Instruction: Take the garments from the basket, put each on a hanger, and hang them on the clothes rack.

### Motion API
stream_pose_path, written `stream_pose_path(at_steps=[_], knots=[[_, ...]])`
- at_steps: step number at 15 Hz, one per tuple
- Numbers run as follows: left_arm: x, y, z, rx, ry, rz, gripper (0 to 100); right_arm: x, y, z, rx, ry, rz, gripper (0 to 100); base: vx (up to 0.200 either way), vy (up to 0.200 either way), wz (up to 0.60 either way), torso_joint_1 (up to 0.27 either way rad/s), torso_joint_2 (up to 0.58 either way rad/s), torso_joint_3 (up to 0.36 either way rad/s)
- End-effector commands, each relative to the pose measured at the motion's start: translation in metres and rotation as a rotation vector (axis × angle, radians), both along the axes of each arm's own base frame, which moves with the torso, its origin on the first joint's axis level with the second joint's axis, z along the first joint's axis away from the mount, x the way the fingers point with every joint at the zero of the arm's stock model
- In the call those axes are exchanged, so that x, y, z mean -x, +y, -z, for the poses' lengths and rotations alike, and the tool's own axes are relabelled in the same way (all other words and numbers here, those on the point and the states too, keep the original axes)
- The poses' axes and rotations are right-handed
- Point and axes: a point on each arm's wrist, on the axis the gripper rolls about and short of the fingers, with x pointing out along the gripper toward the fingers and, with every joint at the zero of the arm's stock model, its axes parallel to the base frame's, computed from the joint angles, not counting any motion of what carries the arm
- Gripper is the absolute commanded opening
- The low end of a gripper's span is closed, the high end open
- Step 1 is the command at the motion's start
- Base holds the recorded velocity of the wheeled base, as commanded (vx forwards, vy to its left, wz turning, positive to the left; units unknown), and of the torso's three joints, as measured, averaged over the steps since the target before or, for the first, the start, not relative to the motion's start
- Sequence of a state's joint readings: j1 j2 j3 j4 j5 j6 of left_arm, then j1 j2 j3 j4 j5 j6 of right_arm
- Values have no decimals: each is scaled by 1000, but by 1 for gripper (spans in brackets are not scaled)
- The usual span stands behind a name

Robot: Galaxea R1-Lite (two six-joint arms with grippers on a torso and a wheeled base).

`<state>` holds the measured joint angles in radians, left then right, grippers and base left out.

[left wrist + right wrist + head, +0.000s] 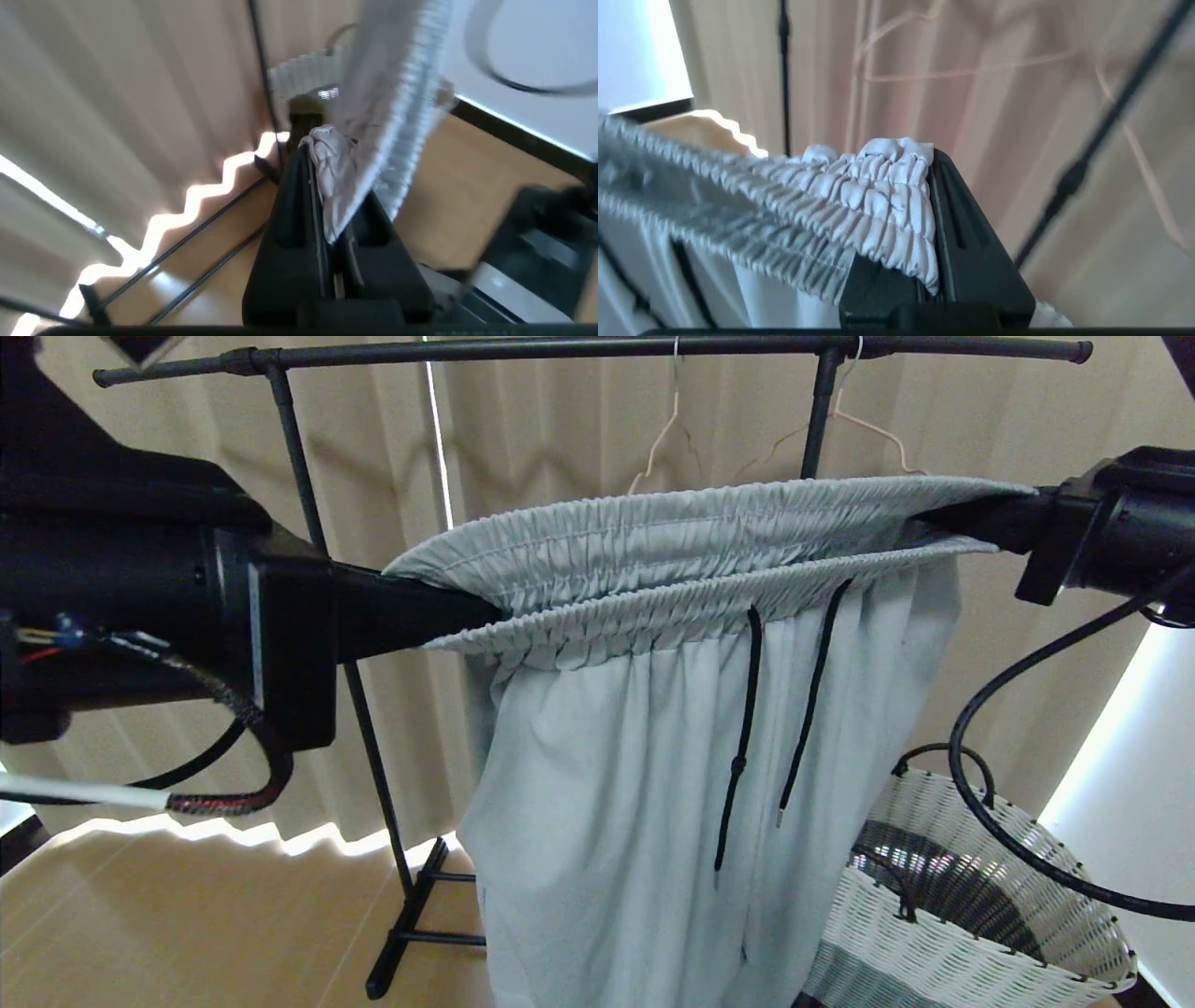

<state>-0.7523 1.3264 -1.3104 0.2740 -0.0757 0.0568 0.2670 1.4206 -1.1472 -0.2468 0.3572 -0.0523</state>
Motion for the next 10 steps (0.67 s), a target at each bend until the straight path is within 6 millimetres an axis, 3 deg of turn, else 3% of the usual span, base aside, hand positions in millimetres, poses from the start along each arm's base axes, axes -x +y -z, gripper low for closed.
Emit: stream_pose_path(at_steps=[1, 4, 10], knots=[[16, 3, -1, 13, -13, 46, 0, -20, 14, 5, 5, 26, -31, 0, 0, 0, 0, 0, 0, 0], [21, 0, -1, 13, -16, 73, 0, -22, 25, 6, 8, 31, -66, 0, 0, 0, 0, 0, 0, 0], [10, 3, -2, -7, -52, 0, 0, -11, 20, 3, 4, 18, -54, 0, 0, 0, 0, 0, 0, 0]])
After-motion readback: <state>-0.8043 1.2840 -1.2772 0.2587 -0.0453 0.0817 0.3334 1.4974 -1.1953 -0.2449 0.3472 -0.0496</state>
